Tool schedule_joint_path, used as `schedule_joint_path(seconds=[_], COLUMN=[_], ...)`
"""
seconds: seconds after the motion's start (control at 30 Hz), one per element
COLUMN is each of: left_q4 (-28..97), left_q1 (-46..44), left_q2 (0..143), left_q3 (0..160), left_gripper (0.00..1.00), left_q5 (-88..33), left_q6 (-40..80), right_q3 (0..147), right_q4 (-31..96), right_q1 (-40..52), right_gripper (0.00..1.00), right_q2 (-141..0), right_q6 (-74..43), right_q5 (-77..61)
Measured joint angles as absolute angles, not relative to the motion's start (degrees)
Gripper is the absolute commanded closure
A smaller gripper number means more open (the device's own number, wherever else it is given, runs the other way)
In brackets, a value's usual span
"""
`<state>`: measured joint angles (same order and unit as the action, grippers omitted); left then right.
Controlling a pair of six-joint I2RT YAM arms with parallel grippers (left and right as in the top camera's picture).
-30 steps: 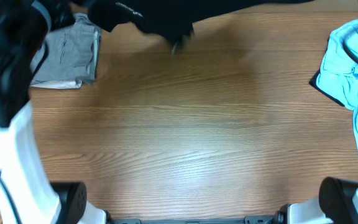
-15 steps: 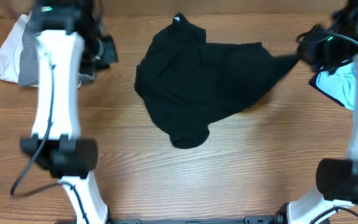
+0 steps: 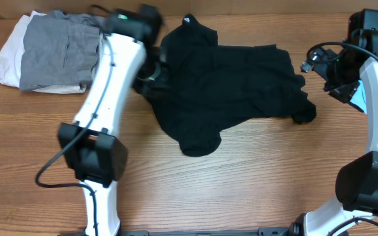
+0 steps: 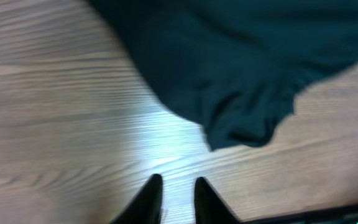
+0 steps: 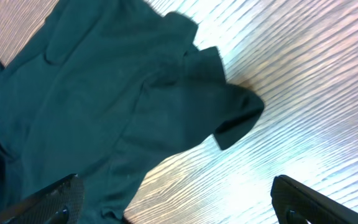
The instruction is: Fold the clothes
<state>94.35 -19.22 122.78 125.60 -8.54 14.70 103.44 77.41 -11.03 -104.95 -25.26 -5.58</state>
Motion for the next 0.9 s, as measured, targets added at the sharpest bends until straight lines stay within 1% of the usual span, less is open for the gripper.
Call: schedule_joint_path(seconds=[0.03, 0.07, 0.13, 0.2, 0.27, 0.33, 0.5, 0.9], left_q4=[93.3, 91.8, 88.0, 84.4, 81.8, 79.1, 75.4, 74.0], left_q1=[-20.8, -22.5, -25.2, -27.8, -29.0, -29.6, -29.8, -29.8], left_q2=[122.8, 122.8, 122.8, 122.8, 122.7, 122.6, 122.6, 122.6], left_q3=[124.8, 123.7, 121.1, 117.6, 114.3, 110.4, 102.5, 94.0], left_gripper=[0.40, 0.39, 0.42, 0.41, 0.44, 0.46, 0.46, 0.48], left_q5=[-8.8, -8.9, -9.3, -9.7, -10.2, -11.4, -13.0, -10.0], left_q6=[14.5, 14.6, 14.7, 14.9, 15.1, 15.4, 16.2, 23.4], right_q3=[103.4, 103.4, 103.4, 103.4, 103.1, 102.5, 102.2, 102.2], right_q4=[77.3, 77.2, 77.0, 76.7, 76.7, 77.5, 79.0, 80.1], right_q1=[-11.3, -11.6, -11.7, -11.7, -11.7, -11.7, -11.7, -11.7], right_gripper=[0.00, 0.00, 0.00, 0.00, 0.00, 0.00, 0.00, 0.00], right_q2=[-104.9, -104.9, -104.9, -104.9, -104.9, -104.8, -104.8, -104.8], right_q6=[-25.2, -25.2, -25.1, -24.8, -24.5, -24.3, -24.1, -24.0], right_q5=[-5.5, -5.5, -5.3, -5.2, -5.1, -5.1, -5.1, -5.1])
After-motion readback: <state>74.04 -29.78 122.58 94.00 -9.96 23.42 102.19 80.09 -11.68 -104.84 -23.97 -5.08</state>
